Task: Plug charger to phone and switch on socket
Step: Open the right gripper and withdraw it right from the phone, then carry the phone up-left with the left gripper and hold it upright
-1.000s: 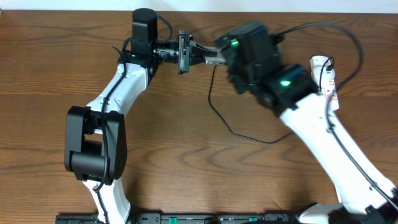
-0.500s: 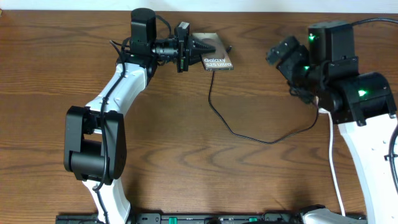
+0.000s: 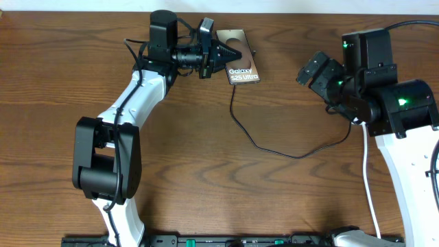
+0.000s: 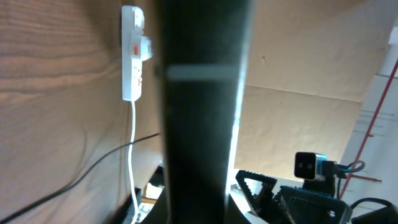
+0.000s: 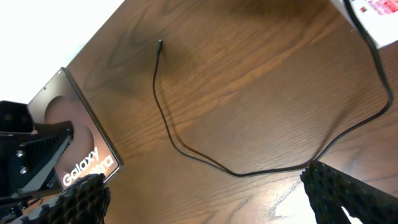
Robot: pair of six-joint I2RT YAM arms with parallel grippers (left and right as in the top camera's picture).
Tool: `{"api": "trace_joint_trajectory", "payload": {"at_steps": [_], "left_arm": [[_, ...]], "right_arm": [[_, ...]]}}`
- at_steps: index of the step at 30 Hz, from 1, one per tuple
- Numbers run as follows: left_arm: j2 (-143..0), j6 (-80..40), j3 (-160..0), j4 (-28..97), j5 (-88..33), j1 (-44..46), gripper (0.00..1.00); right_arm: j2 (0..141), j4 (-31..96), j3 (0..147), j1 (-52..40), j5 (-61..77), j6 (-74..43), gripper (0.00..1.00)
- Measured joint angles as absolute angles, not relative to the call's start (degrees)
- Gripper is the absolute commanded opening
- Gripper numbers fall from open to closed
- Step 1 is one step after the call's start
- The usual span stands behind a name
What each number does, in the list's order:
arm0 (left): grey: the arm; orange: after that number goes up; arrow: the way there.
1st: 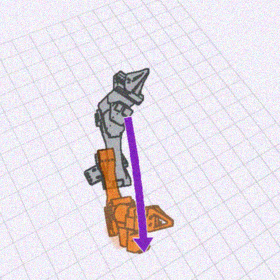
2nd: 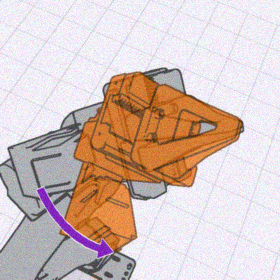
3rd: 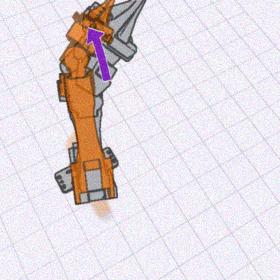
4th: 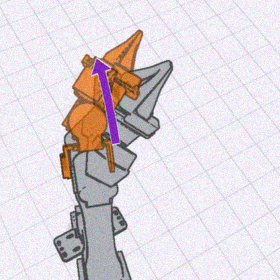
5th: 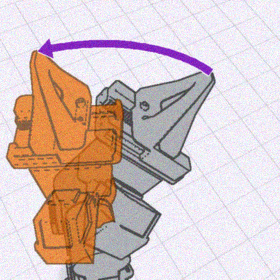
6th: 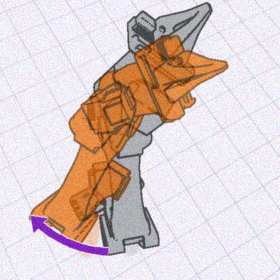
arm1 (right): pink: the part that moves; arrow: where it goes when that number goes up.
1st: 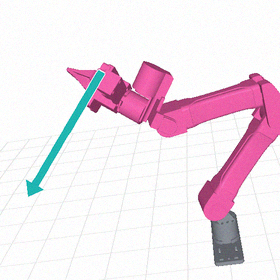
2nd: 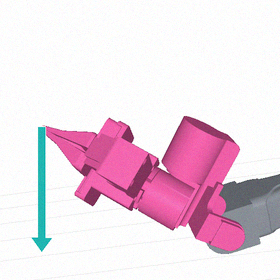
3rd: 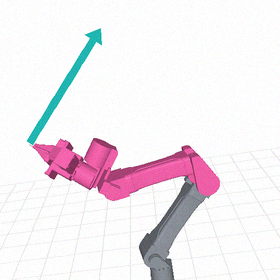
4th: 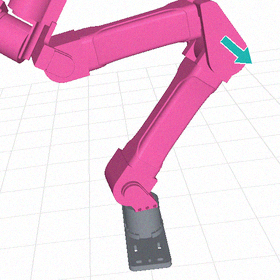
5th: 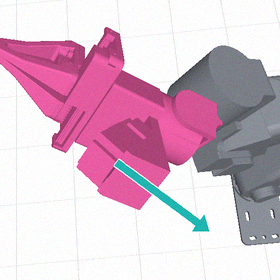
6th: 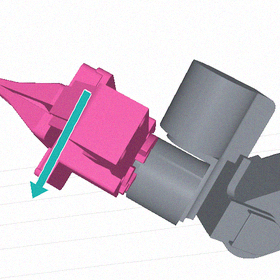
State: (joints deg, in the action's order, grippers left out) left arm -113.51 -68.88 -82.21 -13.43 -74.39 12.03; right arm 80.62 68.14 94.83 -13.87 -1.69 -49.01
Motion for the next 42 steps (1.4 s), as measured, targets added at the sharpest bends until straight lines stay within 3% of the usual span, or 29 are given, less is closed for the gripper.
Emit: {"api": "trace_joint_trajectory", "payload": {"at_steps": [26, 34, 42], "left_arm": [[-113.3, -38.3, -82.2, 12.7, -58.2, 12.0, 0.07], [-106.0, -26.8, -84.9, 35.5, -40.3, 12.1, 0.07], [-94.1, -22.0, -89.9, 41.8, -23.1, 12.0, 0.07]], "right_arm": [[81.3, 69.1, 94.8, -13.7, -3.7, -44.0, 0.99], [86.1, 69.2, 94.8, -13.7, -3.8, -43.1, 0.99], [90.2, 69.4, 94.8, -13.7, -3.7, -42.9, 0.99]]}}
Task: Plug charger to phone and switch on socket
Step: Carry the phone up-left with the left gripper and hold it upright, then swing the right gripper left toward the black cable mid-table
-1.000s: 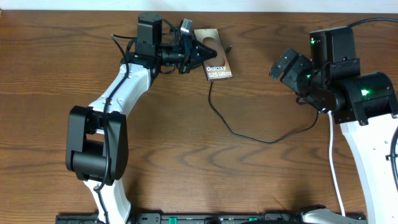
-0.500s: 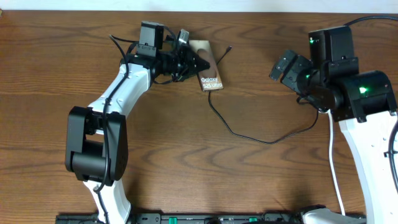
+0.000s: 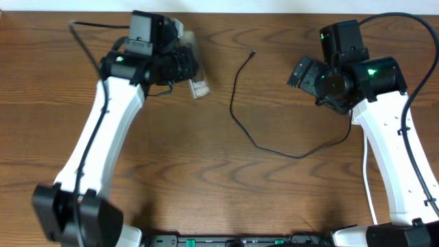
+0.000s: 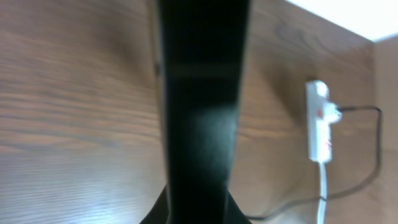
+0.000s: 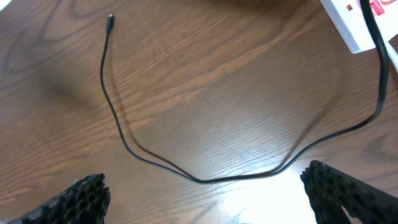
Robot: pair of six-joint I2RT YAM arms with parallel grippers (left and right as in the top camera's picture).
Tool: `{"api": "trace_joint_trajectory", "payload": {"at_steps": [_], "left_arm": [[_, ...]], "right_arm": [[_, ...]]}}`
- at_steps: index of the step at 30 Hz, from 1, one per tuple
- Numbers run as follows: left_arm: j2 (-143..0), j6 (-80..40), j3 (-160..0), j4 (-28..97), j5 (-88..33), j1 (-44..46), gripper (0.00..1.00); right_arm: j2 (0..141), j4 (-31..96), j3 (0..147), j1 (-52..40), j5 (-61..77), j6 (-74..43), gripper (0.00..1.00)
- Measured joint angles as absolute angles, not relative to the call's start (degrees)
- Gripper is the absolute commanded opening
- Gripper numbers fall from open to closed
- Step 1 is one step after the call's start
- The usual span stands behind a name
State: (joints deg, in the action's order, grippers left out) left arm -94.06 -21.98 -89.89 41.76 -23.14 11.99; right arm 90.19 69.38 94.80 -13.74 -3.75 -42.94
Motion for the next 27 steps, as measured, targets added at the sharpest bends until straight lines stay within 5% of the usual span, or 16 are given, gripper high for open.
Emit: {"api": "trace_joint_trajectory", "payload": {"at_steps": [27], "left_arm": [[-89.9, -18.2, -89.9, 52.7, 0.0, 11.3, 0.07]], "right_arm": [[98.3, 70.3, 96.5, -15.2, 7.3, -33.7, 0.99]]}}
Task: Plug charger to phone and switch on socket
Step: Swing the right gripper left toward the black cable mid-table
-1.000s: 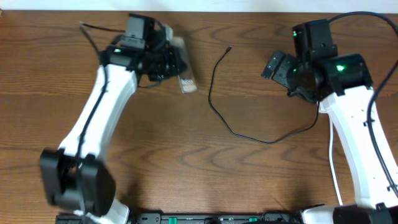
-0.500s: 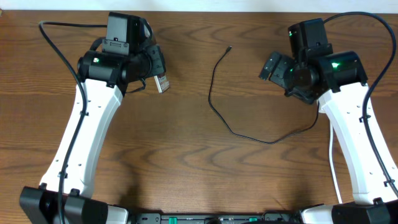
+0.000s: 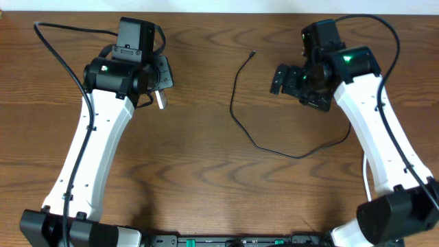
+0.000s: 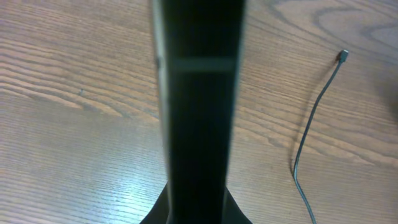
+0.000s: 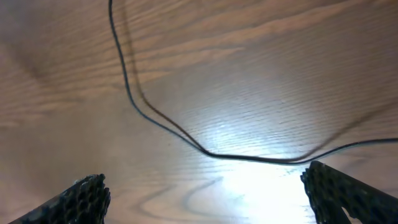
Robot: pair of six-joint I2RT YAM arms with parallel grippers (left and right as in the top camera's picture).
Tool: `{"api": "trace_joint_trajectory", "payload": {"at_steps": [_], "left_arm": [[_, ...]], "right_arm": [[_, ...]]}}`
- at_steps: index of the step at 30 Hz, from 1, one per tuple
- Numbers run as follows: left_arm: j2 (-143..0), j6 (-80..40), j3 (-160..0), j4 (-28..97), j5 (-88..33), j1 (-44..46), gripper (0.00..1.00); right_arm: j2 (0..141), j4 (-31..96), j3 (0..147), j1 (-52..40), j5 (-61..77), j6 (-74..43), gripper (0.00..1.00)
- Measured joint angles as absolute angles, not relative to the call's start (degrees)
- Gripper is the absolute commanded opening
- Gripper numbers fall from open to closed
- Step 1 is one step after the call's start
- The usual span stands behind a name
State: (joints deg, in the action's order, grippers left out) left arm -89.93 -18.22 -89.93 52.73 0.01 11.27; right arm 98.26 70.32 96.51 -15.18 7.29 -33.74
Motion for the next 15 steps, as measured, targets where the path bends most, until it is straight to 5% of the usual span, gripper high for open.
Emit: {"api": "trace_joint_trajectory", "payload": {"at_steps": [15], "left_arm": [[-89.9, -17.6, -89.9, 53.8, 0.4, 11.3, 0.07]], "right_arm": [[118.7, 83.1, 129.1, -15.2, 12.3, -28.6, 0.99]]}}
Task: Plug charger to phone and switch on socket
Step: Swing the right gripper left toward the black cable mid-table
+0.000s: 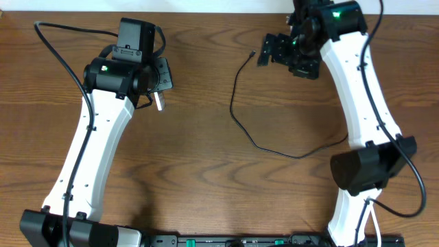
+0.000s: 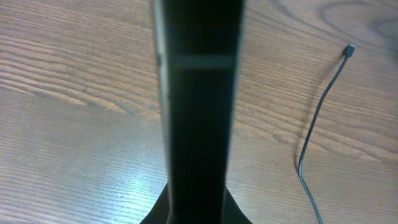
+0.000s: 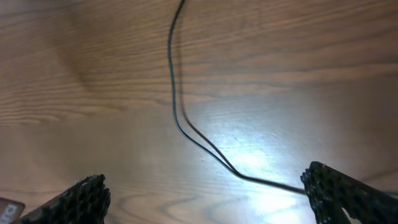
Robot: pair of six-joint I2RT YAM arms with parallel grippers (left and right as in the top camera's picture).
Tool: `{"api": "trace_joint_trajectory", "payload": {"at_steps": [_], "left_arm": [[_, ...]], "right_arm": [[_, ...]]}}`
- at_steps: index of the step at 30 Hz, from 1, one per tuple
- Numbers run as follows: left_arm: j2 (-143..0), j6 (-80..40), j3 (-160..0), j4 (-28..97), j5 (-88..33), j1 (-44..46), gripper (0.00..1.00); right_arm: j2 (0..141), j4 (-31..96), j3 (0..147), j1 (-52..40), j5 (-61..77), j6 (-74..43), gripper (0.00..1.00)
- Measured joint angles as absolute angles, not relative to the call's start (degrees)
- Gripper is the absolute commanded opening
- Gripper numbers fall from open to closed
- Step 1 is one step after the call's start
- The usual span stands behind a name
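My left gripper [image 1: 160, 81] is shut on the phone [image 1: 160, 101], held edge-on above the table at the back left. In the left wrist view the phone [image 2: 199, 106] is a dark upright strip filling the middle. The thin black charger cable [image 1: 236, 116] lies on the wood, its plug tip [image 1: 252, 53] at the back and free. The cable [image 2: 309, 149] and plug tip [image 2: 350, 50] show right of the phone. My right gripper [image 1: 273, 53] stands open just right of the plug tip, and the cable [image 3: 176, 99] runs ahead of its gap [image 3: 208, 199]. The socket is out of view.
The brown wooden table [image 1: 171, 178] has its back edge against a white strip [image 1: 206, 5]. The cable loops forward to the middle right [image 1: 295, 156] and goes under my right arm [image 1: 363, 103]. A black rail [image 1: 240, 240] runs along the front edge.
My right gripper has moved back and a little left, from over the cable's right side to just beside the plug tip. The left gripper holds the phone in the same place.
At first the phone lay flat at the back middle with my left gripper on its end, near the plug tip. Then the left gripper held it lifted farther left, then edge-on at the back left. My open right gripper came leftward each time, now beside the plug tip.
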State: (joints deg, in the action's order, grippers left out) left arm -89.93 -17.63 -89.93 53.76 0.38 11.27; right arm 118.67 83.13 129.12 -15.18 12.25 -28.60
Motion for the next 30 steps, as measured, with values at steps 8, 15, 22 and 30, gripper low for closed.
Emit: {"api": "trace_joint_trajectory", "payload": {"at_steps": [8, 15, 22, 30], "left_arm": [[-89.9, -16.9, -89.9, 54.0, 0.4, 11.3, 0.07], [-89.9, -16.6, -89.9, 54.0, 0.4, 11.3, 0.07], [-89.9, -16.6, -89.9, 54.0, 0.4, 11.3, 0.07], [-89.9, -16.6, -89.9, 54.0, 0.4, 11.3, 0.07]], "right_arm": [[121.9, 75.9, 129.6, -15.4, 16.6, -30.2, 0.99], [122.0, 70.5, 129.7, -17.1, 14.9, -36.1, 0.99], [122.0, 67.9, 129.7, -19.4, 10.2, -40.3, 0.99], [122.0, 66.8, 129.7, -20.7, 5.0, -43.1, 0.99]]}}
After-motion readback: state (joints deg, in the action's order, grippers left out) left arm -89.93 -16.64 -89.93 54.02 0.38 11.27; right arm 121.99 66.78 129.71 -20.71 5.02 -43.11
